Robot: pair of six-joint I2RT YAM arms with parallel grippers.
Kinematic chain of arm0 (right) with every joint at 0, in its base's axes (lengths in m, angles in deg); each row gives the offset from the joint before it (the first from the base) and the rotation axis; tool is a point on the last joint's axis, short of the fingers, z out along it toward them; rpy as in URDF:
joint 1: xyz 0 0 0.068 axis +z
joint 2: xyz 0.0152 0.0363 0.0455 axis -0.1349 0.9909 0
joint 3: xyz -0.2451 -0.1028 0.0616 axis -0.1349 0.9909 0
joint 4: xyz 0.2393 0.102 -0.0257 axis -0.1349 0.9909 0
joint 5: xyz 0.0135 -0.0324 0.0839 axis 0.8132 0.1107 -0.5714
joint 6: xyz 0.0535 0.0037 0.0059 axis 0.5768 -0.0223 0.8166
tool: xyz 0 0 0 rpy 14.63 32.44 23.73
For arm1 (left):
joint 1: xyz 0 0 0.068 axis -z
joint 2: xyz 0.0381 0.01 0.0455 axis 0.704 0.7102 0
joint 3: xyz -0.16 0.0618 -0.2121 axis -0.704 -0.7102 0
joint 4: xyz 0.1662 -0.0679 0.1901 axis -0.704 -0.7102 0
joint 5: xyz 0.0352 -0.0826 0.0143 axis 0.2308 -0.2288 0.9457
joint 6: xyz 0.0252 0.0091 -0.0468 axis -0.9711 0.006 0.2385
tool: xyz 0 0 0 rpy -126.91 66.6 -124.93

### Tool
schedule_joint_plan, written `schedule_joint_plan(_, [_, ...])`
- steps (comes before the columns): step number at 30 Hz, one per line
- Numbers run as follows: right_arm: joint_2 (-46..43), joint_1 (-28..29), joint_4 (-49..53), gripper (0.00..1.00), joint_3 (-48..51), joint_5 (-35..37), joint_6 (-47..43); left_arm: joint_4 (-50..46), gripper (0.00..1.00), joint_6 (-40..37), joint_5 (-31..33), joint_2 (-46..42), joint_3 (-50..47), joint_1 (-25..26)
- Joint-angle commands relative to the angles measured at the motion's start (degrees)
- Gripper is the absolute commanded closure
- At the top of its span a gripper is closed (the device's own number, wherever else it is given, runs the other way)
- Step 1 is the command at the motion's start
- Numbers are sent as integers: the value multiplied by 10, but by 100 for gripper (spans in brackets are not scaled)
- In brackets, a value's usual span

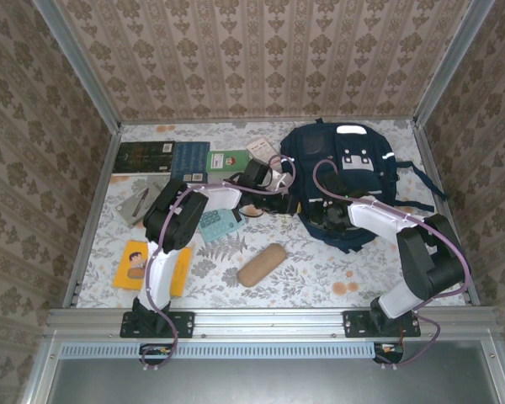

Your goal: Pack the student bag

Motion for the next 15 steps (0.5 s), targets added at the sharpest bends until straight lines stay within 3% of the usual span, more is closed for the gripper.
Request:
schedule_joint_plan(1, [13, 10, 39, 92, 0, -6, 10, -6, 53, -17, -28, -19, -14, 1])
schedule_joint_plan(7, [12, 13, 39, 92, 1, -6, 15, 1, 69, -12, -32, -14, -18, -1])
schedule_joint_plan(15, [9, 17, 40, 92, 2, -4, 18, -1, 78, -14, -30, -22, -23, -9])
